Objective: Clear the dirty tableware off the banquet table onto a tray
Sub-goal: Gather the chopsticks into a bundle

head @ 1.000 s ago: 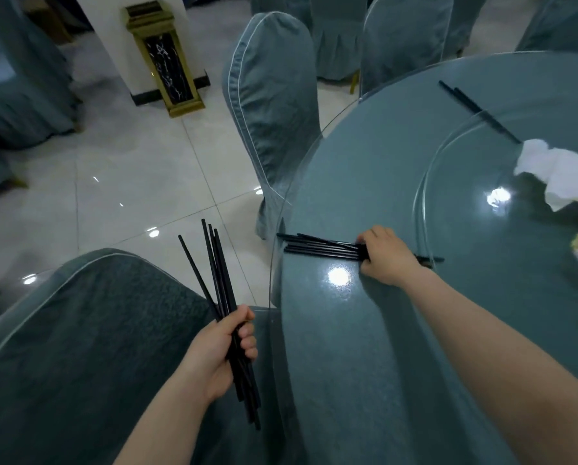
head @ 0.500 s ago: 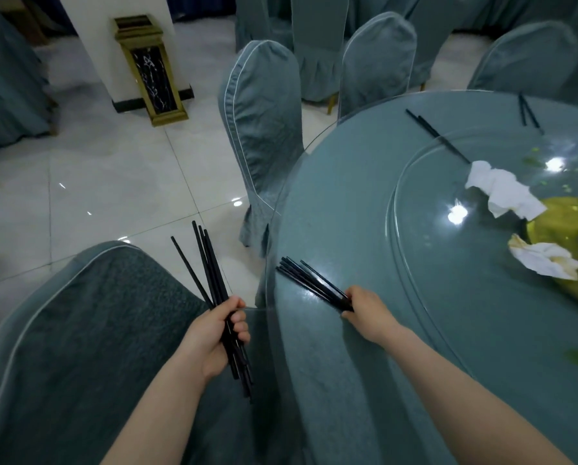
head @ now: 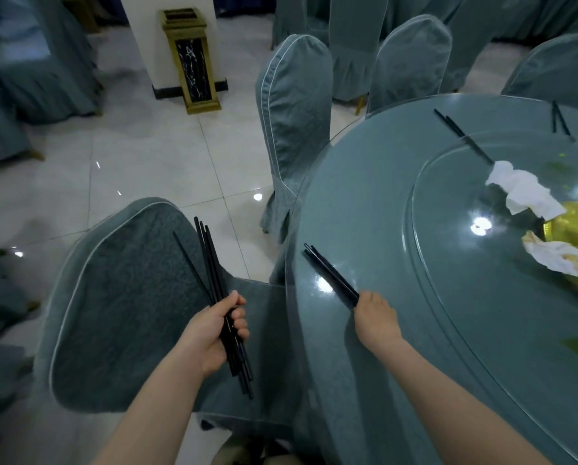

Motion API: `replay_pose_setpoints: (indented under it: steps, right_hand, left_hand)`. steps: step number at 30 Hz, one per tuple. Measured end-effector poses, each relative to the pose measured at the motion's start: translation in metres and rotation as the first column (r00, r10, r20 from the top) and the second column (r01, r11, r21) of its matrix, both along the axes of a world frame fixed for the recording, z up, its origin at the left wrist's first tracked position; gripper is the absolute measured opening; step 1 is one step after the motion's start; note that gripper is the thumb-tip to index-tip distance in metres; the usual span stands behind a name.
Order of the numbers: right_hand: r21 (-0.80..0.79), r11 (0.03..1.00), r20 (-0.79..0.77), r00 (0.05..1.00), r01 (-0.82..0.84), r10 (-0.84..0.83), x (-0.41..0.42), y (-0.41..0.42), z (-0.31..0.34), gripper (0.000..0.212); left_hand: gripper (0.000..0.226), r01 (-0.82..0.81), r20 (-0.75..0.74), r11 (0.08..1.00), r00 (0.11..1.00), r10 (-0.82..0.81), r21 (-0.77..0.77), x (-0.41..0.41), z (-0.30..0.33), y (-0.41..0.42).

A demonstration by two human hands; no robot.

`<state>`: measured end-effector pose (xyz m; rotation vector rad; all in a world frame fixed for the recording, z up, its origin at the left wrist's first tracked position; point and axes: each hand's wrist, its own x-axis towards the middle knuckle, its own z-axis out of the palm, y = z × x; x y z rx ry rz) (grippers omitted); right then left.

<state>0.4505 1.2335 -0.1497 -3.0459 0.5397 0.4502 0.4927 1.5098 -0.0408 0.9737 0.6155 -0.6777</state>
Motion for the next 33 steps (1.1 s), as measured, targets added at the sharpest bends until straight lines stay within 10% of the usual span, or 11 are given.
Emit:
replay_pose_setpoints:
  steps: [8, 17, 24, 33]
  right_hand:
    - [-0.037, 0.999, 0.075, 0.997, -0.026, 0.028, -0.017, 0.011, -0.002, 0.023]
    - [0.442, 0.895, 0.261, 0.946, 0.061, -0.193, 0.015, 0.065, 0.069, 0.011]
    - [0.595, 0.774, 0.408, 0.911, -0.216, -0.059, 0.061, 0.199, 0.154, 0.024]
    - [0.639, 0.631, 0.218, 0.890, -0.440, 0.400, 0.080, 0.429, 0.196, 0.016]
  left_hand:
    - [0.024, -0.046, 0.038, 0.999, 0.998, 0.045, 0.025, -0.038, 0.008, 0.025]
    - [0.019, -0.151, 0.189, 0.988, 0.970, 0.152, -0.020, -0.031, 0.032, 0.060]
    - [0.018, -0.321, 0.330, 0.939, 0.879, 0.343, -0.123, -0.010, 0.060, 0.141]
    - [0.026, -0.508, 0.341, 0.860, 0.802, 0.491, -0.045, 0.011, 0.068, 0.316]
